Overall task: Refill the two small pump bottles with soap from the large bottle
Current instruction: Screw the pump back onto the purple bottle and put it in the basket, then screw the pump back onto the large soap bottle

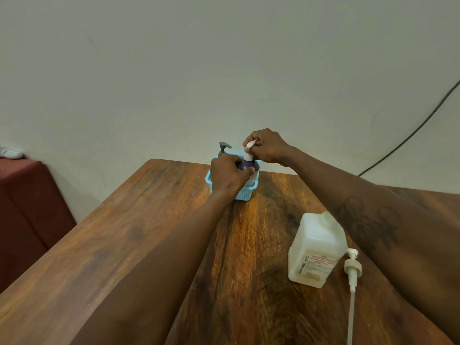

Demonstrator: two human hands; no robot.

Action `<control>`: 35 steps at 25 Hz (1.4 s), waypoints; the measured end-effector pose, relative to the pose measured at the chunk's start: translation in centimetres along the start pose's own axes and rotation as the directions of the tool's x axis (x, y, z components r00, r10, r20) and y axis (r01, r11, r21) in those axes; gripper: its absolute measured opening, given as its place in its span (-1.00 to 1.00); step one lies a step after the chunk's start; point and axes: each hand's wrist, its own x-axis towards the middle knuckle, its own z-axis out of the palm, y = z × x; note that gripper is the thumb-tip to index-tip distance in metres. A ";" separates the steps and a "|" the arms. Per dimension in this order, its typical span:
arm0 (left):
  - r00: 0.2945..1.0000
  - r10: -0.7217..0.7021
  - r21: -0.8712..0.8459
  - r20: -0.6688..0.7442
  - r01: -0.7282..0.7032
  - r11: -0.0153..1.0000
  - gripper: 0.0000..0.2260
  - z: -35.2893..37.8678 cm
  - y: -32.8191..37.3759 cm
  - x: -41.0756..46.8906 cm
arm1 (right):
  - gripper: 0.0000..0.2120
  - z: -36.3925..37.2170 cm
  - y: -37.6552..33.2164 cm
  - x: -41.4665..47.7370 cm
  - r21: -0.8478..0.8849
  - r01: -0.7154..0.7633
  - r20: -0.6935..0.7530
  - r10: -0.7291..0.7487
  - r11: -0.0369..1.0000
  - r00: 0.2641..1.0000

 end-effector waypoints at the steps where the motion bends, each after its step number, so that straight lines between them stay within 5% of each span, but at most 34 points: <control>1: 1.000 -0.002 0.008 -0.004 0.002 1.000 -0.63 0.0 0.1 -0.2 | -0.75 0.0 0.1 0.1 -0.014 -0.003 0.018 0.004 1.000 1.000; 11: 0.998 -0.056 0.013 0.012 0.056 0.998 -0.76 1.2 0.0 -0.6 | -0.31 1.3 0.3 1.4 -0.248 0.022 0.136 0.012 0.969 0.991; 20: 0.996 -0.089 -0.059 0.020 0.090 0.994 -0.84 0.9 -0.2 -1.7 | -0.05 0.5 0.0 0.0 -0.149 -0.069 0.116 0.087 0.986 0.989; 27: 1.000 0.005 -0.086 0.021 -0.004 0.996 -0.61 -1.1 2.9 -4.3 | -0.40 -3.1 0.9 -5.9 -0.083 -0.009 0.021 0.011 0.997 1.000; 35: 0.951 0.048 -0.276 0.305 0.040 0.960 -0.42 -2.8 8.0 -11.0 | -0.70 -6.8 3.3 -15.4 0.066 0.019 -0.175 -0.007 0.998 0.985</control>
